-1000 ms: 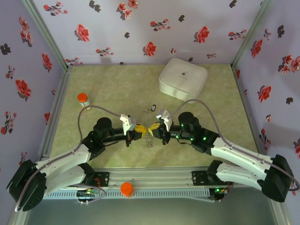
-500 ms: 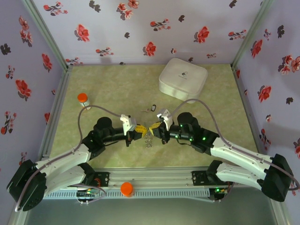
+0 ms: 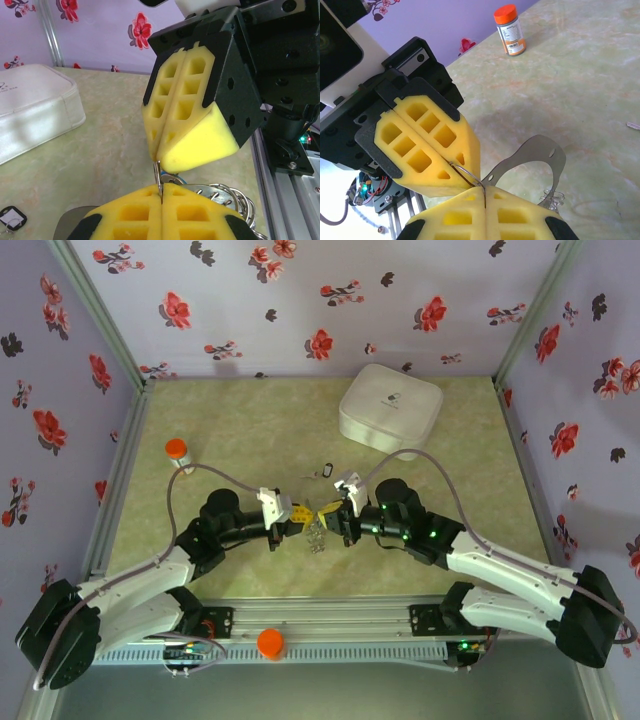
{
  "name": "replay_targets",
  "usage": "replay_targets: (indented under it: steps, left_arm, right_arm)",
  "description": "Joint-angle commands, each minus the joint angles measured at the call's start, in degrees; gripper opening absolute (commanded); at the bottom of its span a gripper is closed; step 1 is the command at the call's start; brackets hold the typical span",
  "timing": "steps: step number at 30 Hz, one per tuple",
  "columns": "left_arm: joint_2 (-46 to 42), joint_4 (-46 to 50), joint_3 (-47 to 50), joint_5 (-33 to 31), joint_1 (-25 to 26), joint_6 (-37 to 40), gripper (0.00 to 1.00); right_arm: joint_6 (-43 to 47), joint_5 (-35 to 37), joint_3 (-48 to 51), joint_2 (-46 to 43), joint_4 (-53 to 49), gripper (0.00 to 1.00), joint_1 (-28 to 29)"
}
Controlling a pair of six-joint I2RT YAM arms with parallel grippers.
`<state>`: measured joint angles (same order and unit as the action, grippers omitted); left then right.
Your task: Put the keys on the keyring
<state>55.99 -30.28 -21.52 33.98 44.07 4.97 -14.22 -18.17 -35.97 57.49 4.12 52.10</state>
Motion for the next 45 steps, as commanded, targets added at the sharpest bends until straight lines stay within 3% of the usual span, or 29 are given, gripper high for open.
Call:
replay_targets:
  steps: [1, 7, 13, 19, 23, 27, 31, 40, 45]
  left_arm:
    - [-1.01, -10.6, -0.41, 3.67, 0.57, 2.67, 0.0]
    - [-1.07, -11.98, 0.34, 3.55, 0.57, 2.45, 0.0]
    - [-0.64, -12.52, 0.49, 3.53, 0.57, 2.36, 0.0]
    - [0.58, -14.19, 1.62, 3.56, 0.57, 2.29, 0.0]
    - [1.75, -15.68, 2.01, 3.73, 0.56, 2.49, 0.0]
    - [2.02, -16.02, 2.09, 4.07, 0.57, 3.22, 0.0]
    - [2.37, -16.54, 2.27, 5.1, 0.59, 3.35, 0.0]
    - [3.34, -19.11, 3.24, 6.89, 0.66, 2.04, 0.0]
    - [4.36, -22.06, 3.84, 7.22, 1.0, 1.08, 0.0]
  right_arm:
    - [-1.68, 3.15, -0.52, 0.21, -3.72, 0.01, -0.89]
    - [-2.65, 0.96, 0.62, -0.6, -3.16, 0.11, -1.39]
    - [-2.2, -1.56, 1.07, -2.61, -1.72, 0.34, -1.85]
    - [10.7, 2.5, 3.6, -10.87, -1.11, 0.46, -2.09]
    - [24.62, 2.3, 4.76, -12.49, 0.2, 0.46, -2.09]
    - [29.48, -2.8, 2.57, -10.85, -0.46, 0.41, -2.09]
    - [30.89, -6.49, 0.65, -8.04, -1.37, 0.31, -2.1]
    - [30.01, -10.19, -1.49, -4.52, -0.14, 0.29, -2.15]
    - [29.85, -10.59, -1.9, -3.81, -0.85, 0.22, -2.17]
